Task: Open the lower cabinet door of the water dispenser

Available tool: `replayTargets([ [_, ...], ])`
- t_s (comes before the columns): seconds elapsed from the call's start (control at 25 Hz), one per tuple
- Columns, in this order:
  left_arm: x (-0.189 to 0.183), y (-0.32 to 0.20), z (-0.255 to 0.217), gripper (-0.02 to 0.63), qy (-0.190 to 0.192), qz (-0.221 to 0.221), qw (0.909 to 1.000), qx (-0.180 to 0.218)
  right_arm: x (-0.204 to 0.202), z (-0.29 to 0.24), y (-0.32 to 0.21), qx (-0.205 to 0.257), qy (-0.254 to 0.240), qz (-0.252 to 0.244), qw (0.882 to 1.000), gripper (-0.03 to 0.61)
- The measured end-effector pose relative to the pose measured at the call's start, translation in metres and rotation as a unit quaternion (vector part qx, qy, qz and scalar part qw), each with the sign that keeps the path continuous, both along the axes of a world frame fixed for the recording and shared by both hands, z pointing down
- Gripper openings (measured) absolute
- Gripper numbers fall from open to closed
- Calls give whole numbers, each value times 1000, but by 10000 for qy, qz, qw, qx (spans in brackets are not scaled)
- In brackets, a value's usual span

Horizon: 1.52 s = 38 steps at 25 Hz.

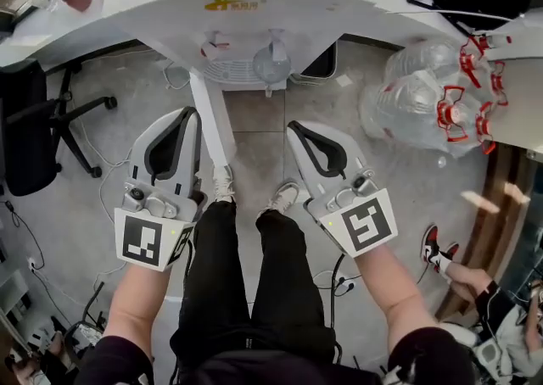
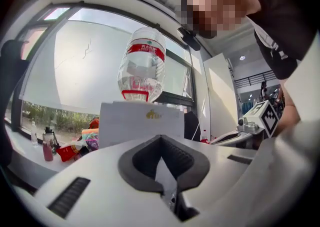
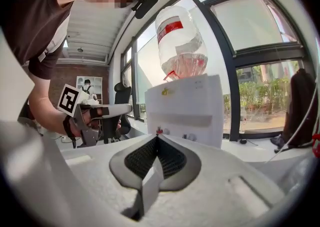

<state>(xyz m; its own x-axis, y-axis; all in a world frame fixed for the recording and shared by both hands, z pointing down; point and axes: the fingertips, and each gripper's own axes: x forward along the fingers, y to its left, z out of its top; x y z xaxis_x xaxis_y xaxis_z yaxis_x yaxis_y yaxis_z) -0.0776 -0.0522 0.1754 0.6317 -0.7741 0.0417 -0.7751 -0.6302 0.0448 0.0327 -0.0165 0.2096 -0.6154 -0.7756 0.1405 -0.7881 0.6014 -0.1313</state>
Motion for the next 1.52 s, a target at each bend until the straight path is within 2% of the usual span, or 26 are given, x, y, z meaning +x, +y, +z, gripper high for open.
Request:
replayTargets([
  [0.2,22,7,-84,8,-96,-53,9998,143,35,-82,6,132,134,142,9997,3],
  [0.6,39,14,-190,8,-154,-129,9998,7,58,-189,20,-47,365,447,9983,3],
  [0.96,28,13,-265,8,-236,-135,9995,144,54,-272,21,166,279,663,9973,3],
  [1.12,28,16,-283,8,-300,-28,9992,275,52,-298,19,304,354,679,9966,3],
  [1.52,14,21,-351,8,96,-21,9984,555,69,-346,20,592,449,908,9931,3],
])
